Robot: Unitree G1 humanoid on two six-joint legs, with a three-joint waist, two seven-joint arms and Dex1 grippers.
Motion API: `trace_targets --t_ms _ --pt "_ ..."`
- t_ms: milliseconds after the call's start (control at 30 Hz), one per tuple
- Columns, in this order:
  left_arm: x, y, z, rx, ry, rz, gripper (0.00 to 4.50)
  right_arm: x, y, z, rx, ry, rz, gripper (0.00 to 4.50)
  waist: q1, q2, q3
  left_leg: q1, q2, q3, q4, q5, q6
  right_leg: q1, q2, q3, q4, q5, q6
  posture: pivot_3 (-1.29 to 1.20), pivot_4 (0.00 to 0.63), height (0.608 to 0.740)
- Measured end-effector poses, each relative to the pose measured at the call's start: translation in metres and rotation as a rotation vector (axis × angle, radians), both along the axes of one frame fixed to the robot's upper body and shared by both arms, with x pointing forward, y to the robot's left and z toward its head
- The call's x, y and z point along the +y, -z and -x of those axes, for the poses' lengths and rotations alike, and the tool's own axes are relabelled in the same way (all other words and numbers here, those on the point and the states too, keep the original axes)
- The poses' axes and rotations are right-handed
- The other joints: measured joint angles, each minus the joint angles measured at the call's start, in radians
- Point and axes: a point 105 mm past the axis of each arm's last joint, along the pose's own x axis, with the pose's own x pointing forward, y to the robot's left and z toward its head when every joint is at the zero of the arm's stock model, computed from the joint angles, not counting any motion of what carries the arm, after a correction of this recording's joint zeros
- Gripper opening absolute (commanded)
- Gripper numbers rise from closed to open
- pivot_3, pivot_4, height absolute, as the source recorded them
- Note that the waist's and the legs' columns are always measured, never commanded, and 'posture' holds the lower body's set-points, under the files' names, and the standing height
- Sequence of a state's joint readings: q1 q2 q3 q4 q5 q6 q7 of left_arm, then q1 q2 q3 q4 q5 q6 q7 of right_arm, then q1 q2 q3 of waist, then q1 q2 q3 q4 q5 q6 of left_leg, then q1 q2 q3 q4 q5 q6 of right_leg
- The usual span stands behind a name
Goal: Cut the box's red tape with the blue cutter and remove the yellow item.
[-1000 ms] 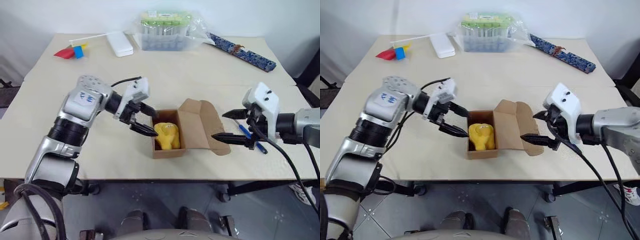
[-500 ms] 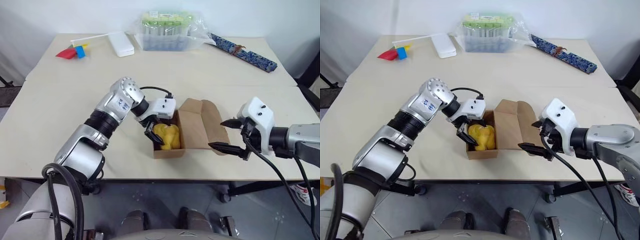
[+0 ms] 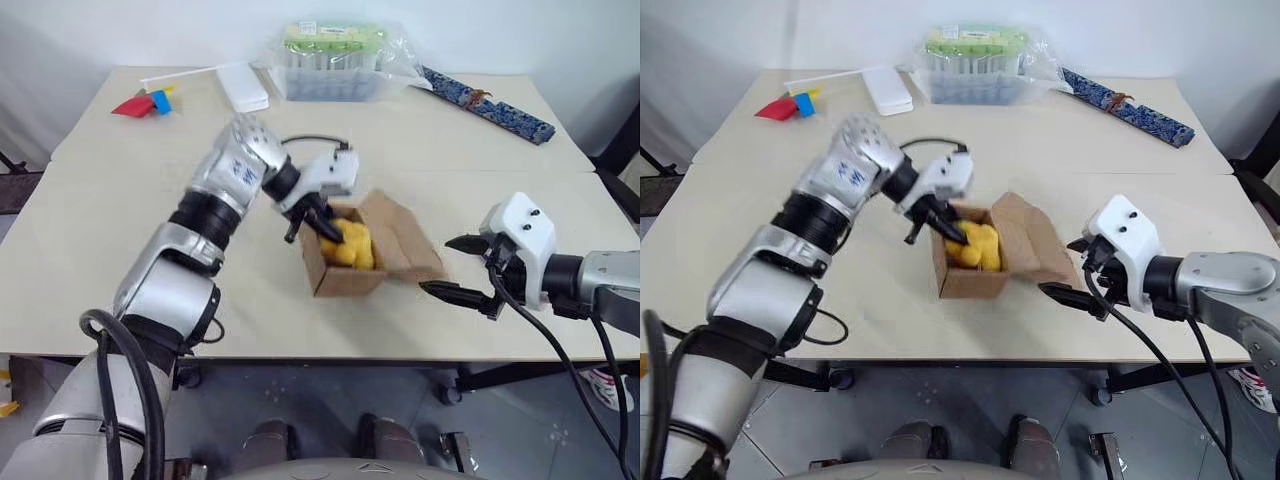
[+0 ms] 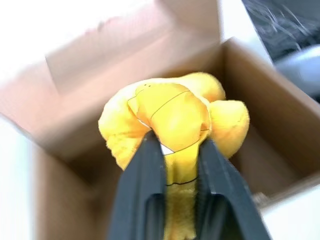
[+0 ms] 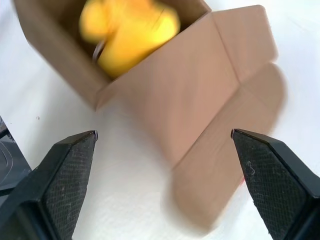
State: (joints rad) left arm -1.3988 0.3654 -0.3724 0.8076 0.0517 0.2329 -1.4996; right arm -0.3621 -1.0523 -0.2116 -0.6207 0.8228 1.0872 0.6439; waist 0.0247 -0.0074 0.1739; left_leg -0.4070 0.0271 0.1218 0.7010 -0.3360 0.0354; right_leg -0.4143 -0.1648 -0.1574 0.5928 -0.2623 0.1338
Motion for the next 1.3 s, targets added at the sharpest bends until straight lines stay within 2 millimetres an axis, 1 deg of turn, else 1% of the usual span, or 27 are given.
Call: trace_targets --t_ms 33,133,267,333,400,467,567,767,800,900,933,967,1000,1067,1133,1200,1267,1300 --pt "0.001 -0.005 0.000 -0.001 -0.007 0.018 0.12 0.000 -0.002 0.000 -0.010 -0.005 -0.004 4.50 0.000 0.000 0.000 0.000 0.000 0.000 0.000 0.000 0.000 0.000 0.000 0.000 0.000 0.000 0.000 0.00 0.150 0.740" --pt "0.004 -0.004 0.000 0.034 -0.035 0.034 0.12 -0.001 -0.006 -0.002 -0.034 -0.015 -0.011 4.50 0.001 0.000 0.000 0.000 0.000 0.000 0.000 0.000 0.000 0.000 0.000 0.000 0.001 0.000 0.000 0.00 0.150 0.740" --pt "0.013 0.005 0.002 0.067 -0.064 0.038 0.12 -0.002 -0.010 -0.006 -0.048 -0.025 -0.017 4.50 -0.001 0.000 0.000 0.000 0.000 0.000 0.000 0.000 0.000 0.000 0.000 0.000 0.001 0.000 0.000 0.00 0.150 0.740" --pt "0.014 0.011 0.005 0.091 -0.070 0.041 0.12 -0.003 -0.011 -0.007 -0.051 -0.035 -0.015 4.50 0.000 0.000 0.000 0.000 0.000 0.000 0.001 0.000 0.000 0.000 0.000 0.000 0.001 0.000 0.000 0.00 0.150 0.740" --pt "0.014 0.011 0.006 0.106 -0.076 0.048 0.12 -0.003 -0.013 -0.009 -0.053 -0.036 -0.016 4.50 0.002 0.000 0.000 0.000 0.000 0.000 0.001 0.000 0.000 0.000 0.000 0.000 0.001 0.000 0.000 0.00 0.150 0.740" --pt "0.017 0.007 0.007 0.104 -0.092 0.062 0.12 -0.002 -0.015 -0.009 -0.058 -0.045 -0.015 4.50 0.000 0.000 0.000 0.000 0.000 0.000 0.001 0.000 0.000 0.000 0.000 0.000 0.001 0.000 0.000 0.00 0.150 0.740" --pt "0.024 -0.005 0.004 0.089 -0.145 0.127 0.12 -0.002 -0.015 -0.009 -0.052 -0.054 -0.016 4.50 -0.001 0.000 0.000 0.000 0.000 0.000 0.001 0.000 0.000 0.000 0.000 0.000 0.001 0.000 0.000 0.00 0.150 0.740" --pt "0.037 -0.027 -0.011 0.072 -0.308 0.295 0.12 0.000 -0.014 -0.010 -0.042 -0.078 -0.020 4.50 -0.001 0.000 0.000 0.000 0.000 0.000 0.001 0.000 0.000 0.000 0.000 0.000 0.002 0.000 0.000 0.00 0.150 0.740" --pt "0.043 -0.033 -0.015 0.052 -0.361 0.330 0.12 0.001 -0.015 -0.012 -0.047 -0.089 -0.034 4.50 -0.002 0.000 0.000 0.000 0.000 0.000 0.001 0.000 0.000 0.000 0.000 0.000 0.002 0.000 0.000 0.00 0.150 0.740" --pt "0.073 -0.054 -0.028 -0.056 -0.556 0.424 0.12 0.005 -0.026 -0.020 -0.121 -0.128 -0.103 4.50 -0.008 0.000 0.000 0.002 0.000 0.000 -0.001 0.000 -0.001 0.000 0.000 0.000 0.003 0.000 0.000 0.00 0.150 0.740" --pt "0.085 -0.058 -0.030 -0.086 -0.625 0.449 0.12 0.007 -0.030 -0.024 -0.154 -0.144 -0.142 4.50 -0.012 0.000 0.000 0.002 0.000 0.000 -0.001 0.001 -0.001 0.000 0.000 0.000 0.004 0.000 0.000 0.00 0.150 0.740" --pt "0.095 -0.058 -0.031 -0.102 -0.681 0.463 0.12 0.007 -0.034 -0.027 -0.180 -0.153 -0.161 4.50 -0.012 0.000 0.000 0.003 0.000 0.000 -0.001 0.001 -0.001 0.000 0.000 0.000 0.004 0.000 0.000 0.00 0.150 0.740" --pt "0.104 -0.055 -0.033 -0.104 -0.738 0.471 0.12 0.007 -0.036 -0.029 -0.199 -0.160 -0.172 4.50 -0.013 0.000 0.000 0.003 0.000 0.000 -0.001 0.001 -0.001 0.000 0.000 0.000 0.005 0.000 0.000 0.00 0.150 0.740" --pt "0.122 -0.041 -0.035 -0.095 -0.853 0.459 0.12 0.006 -0.043 -0.032 -0.237 -0.182 -0.185 4.50 -0.012 0.000 0.000 0.003 0.000 0.000 -0.001 0.001 -0.001 0.000 0.000 0.000 0.006 0.000 0.000 0.00 0.150 0.740" --pt "0.135 -0.031 -0.036 -0.083 -0.948 0.453 0.12 0.006 -0.047 -0.034 -0.259 -0.205 -0.196 4.50 -0.005 -0.001 0.000 0.003 0.000 -0.001 0.000 0.001 -0.001 0.000 0.000 0.000 0.007 0.000 0.000 0.00 0.150 0.740" --pt "0.165 -0.019 -0.036 -0.108 -1.124 0.414 0.12 0.018 -0.055 -0.037 -0.280 -0.278 -0.252 4.50 -0.006 -0.001 0.001 0.003 0.000 -0.001 0.000 0.001 -0.001 0.000 0.000 0.001 0.007 0.000 0.000 0.00 0.150 0.740" --pt "0.193 0.003 -0.031 -0.109 -1.276 0.342 0.12 0.030 -0.066 -0.038 -0.301 -0.354 -0.298 4.50 -0.016 -0.001 0.001 0.004 0.000 -0.001 -0.001 0.001 -0.002 0.000 0.000 0.001 0.008 0.000 0.000 0.00 0.150 0.740" --pt "0.202 0.016 -0.028 -0.090 -1.326 0.305 0.12 0.033 -0.069 -0.039 -0.305 -0.378 -0.303 4.50 -0.020 -0.001 0.001 0.005 0.000 -0.001 -0.001 0.001 -0.003 0.000 0.000 0.001 0.010 0.000 0.000 0.00 0.150 0.740"
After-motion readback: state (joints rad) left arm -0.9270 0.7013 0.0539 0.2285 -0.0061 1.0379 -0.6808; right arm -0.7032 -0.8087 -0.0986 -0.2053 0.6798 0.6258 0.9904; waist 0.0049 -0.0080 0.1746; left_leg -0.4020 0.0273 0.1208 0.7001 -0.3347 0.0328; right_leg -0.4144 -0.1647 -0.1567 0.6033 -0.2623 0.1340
